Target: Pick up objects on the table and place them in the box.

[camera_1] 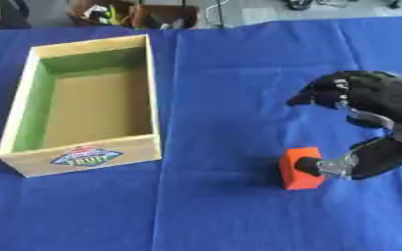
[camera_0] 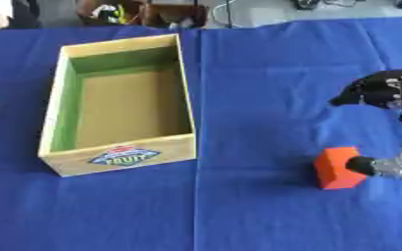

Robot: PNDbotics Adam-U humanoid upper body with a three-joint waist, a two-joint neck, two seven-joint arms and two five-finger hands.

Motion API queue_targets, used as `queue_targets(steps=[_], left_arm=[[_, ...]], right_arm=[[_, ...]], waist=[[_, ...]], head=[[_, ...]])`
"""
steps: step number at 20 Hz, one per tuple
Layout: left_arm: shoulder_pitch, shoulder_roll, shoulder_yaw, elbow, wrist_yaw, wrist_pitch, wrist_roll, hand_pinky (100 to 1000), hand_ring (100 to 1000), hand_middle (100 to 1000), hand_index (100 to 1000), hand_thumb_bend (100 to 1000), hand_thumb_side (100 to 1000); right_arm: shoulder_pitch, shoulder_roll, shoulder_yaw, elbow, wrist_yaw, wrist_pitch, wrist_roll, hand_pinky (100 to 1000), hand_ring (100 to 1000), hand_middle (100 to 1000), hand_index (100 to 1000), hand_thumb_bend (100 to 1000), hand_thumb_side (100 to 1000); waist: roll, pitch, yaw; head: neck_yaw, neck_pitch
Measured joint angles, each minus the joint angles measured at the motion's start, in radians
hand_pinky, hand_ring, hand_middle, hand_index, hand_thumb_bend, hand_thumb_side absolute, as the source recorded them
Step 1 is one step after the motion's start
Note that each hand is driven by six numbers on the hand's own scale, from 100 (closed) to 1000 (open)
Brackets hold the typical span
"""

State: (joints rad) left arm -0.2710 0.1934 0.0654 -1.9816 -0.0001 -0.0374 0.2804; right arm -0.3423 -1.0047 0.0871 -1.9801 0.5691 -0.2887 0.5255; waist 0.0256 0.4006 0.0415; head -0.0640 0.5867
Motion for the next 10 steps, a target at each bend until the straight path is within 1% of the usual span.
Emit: queue_targets(steps=[5,7,10], left_arm=[[0.001,0.0,0.0,0.0,0.0,0.0,-0.001,626,750,747,782,100,976],[0.001,0.0,0.0,0.0,0.0,0.0,-0.001,626,750,747,782,100,976],[0.001,0.0,-0.001,0.0,0.0,0.0,-0.002,626,750,747,781,100,976]], right_arm=[[0.019,0.0,0.006,0.0,-0.004,-0.001,0.071,895,894,812,971,473,831],[0.026,0.0,0.006,0.0,-0.002,0.005,0.085,890,891,806,961,458,827],[0.031,0.003,0.017,-0.001,0.017,0.016,0.096,882,885,791,953,464,831]], waist=[[-0.003,0.0,-0.003],[-0.003,0.0,-0.003],[-0.003,-0.003,0.002]], head=[[0.0,0.0],[0.0,0.0],[-0.001,0.0]])
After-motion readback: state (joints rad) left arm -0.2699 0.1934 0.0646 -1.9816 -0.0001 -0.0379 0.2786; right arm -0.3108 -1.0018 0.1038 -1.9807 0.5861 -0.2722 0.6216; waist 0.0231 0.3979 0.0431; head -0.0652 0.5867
